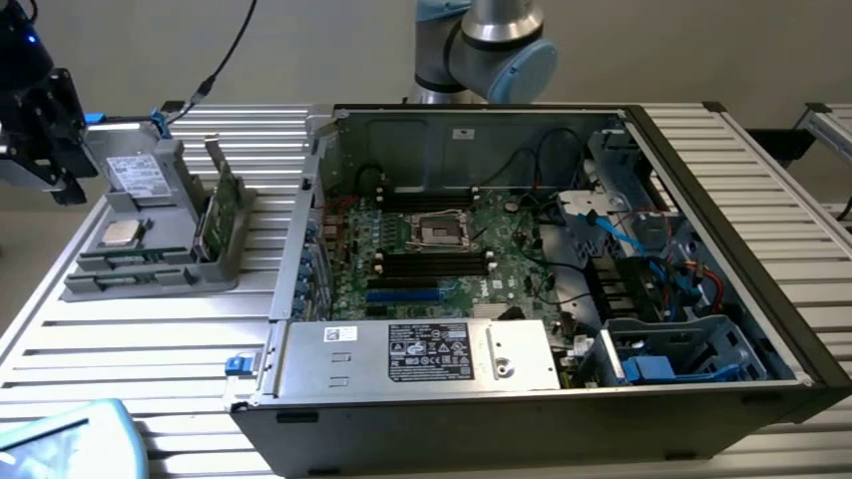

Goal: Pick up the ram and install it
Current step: 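Pick up the ram and move it above insertion slot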

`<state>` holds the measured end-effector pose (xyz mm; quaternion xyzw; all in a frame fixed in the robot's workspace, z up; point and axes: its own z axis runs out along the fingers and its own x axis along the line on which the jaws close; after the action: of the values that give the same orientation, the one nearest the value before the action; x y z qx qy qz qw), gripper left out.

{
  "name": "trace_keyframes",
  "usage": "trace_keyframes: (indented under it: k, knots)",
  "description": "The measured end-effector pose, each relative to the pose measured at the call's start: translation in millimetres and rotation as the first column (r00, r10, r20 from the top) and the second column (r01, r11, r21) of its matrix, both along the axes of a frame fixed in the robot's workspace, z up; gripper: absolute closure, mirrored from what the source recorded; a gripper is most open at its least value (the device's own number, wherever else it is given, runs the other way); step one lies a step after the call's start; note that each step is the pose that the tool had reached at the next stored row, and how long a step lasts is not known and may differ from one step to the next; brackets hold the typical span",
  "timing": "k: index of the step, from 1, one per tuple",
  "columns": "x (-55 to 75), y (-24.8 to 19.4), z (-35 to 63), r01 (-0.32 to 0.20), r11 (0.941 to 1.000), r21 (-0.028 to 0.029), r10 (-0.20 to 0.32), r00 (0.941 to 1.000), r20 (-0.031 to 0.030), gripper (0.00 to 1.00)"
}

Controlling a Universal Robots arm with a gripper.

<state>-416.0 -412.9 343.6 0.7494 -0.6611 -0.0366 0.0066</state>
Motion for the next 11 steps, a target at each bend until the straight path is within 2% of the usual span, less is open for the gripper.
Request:
trace_keyframes:
  k: [7, 11]
  knots:
    - [0.0, 0.0, -12.7, 0.015, 0.9999, 0.0, -0.015, 0.9999, 0.0002, 0.55]
    - [0.0, 0.0, -19.1, 0.018, 0.9998, -0.0033, -0.018, 0.9998, 0.0008, 0.55]
